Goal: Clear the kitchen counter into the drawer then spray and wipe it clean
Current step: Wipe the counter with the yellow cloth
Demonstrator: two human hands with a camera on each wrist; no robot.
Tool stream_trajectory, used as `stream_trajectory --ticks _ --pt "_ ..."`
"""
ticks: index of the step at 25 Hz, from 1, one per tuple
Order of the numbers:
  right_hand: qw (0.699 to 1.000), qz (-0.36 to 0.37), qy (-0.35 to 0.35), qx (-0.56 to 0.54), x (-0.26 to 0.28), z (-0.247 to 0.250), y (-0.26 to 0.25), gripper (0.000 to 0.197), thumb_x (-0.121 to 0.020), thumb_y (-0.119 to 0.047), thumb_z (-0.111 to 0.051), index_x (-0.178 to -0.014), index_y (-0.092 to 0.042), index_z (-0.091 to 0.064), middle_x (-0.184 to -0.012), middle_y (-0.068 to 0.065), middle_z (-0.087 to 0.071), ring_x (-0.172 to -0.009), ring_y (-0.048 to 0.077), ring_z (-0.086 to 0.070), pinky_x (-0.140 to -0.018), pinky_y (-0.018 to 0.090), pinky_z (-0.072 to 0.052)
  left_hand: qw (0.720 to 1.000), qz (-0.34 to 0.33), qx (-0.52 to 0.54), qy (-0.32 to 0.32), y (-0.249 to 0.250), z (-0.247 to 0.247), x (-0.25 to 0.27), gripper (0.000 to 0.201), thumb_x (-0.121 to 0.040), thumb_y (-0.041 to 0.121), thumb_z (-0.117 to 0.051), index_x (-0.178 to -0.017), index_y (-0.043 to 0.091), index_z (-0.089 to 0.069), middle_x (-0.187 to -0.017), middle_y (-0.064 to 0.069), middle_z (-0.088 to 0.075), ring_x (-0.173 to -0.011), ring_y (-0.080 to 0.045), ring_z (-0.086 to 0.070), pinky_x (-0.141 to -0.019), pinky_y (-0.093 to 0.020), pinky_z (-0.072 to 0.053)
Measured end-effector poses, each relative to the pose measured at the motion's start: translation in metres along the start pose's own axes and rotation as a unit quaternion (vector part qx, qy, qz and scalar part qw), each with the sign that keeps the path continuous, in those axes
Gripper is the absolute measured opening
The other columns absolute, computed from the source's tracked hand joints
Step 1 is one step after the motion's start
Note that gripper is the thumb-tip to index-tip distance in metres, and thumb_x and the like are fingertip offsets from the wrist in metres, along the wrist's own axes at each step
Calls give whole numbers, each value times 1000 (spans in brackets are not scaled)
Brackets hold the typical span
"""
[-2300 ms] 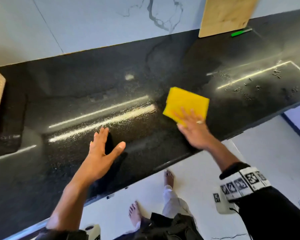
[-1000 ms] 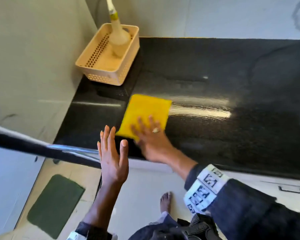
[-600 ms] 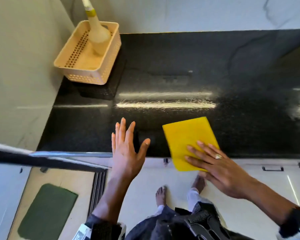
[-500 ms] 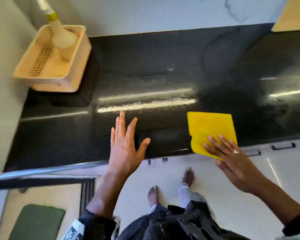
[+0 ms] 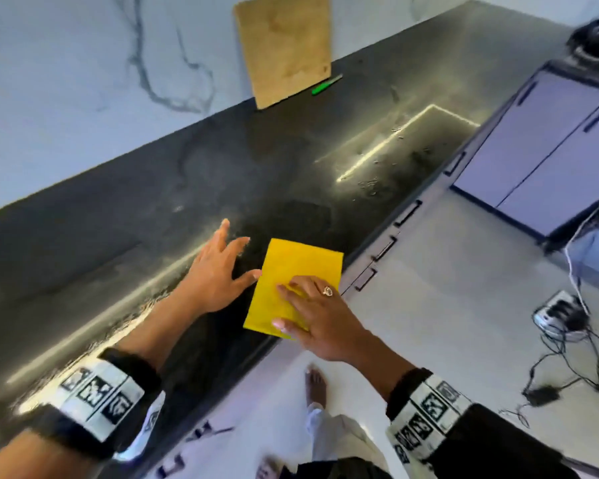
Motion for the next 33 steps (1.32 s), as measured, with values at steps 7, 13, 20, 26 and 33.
stream_trajectory --ticks 7,13,20,26,33 --pt "999 -17 -17 29 -32 -13 37 62 -102 -59 -24 -156 -29 -19 -166 5 -5 -152 30 -1 -122 43 -7 997 53 7 -62 -14 -12 -118 82 -91 56 -53 -154 15 -20 -164 -10 2 -150 -27 -5 -120 -45 -16" --pt "971 -227 -57 48 -100 27 208 86 -90 -75 3 -157 -25 -17 -164 16 -8 -149 44 -9 -118 58 -18 975 209 -52 -61 -105 18 -180 116 -73 83 -47 -156 19 2 -163 -8 10 -150 -27 9 -120 -54 0" --pt "959 -256 -121 17 -275 24 243 76 -97 -66 -22 -156 -29 9 -162 13 22 -146 43 22 -117 57 13 948 273 -29 -162 -138 17 -192 153 -34 98 -50 -146 34 31 -153 3 39 -142 -25 34 -113 -60 17" --pt "986 17 -160 47 -245 -10 97 62 -99 -50 -10 -157 -29 -6 -165 9 10 -149 40 11 -121 55 2 936 284 0 -208 -138 22 -191 165 -34 85 -72 -146 24 34 -152 5 41 -141 -24 34 -113 -60 16" --pt "968 -202 -145 10 -302 31 239 57 -105 -45 -19 -155 -36 7 -163 4 20 -149 37 17 -120 50 7 929 275 19 -246 -138 26 -192 159 -46 80 -74 -141 25 40 -148 2 47 -138 -29 38 -112 -63 17"
Point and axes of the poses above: each hand's wrist, its own x-axis away from the middle knuckle, its own z-axis out of the back of the hand, y = z × x, the point moved 10 cm from there along -x, towards the middle knuckle
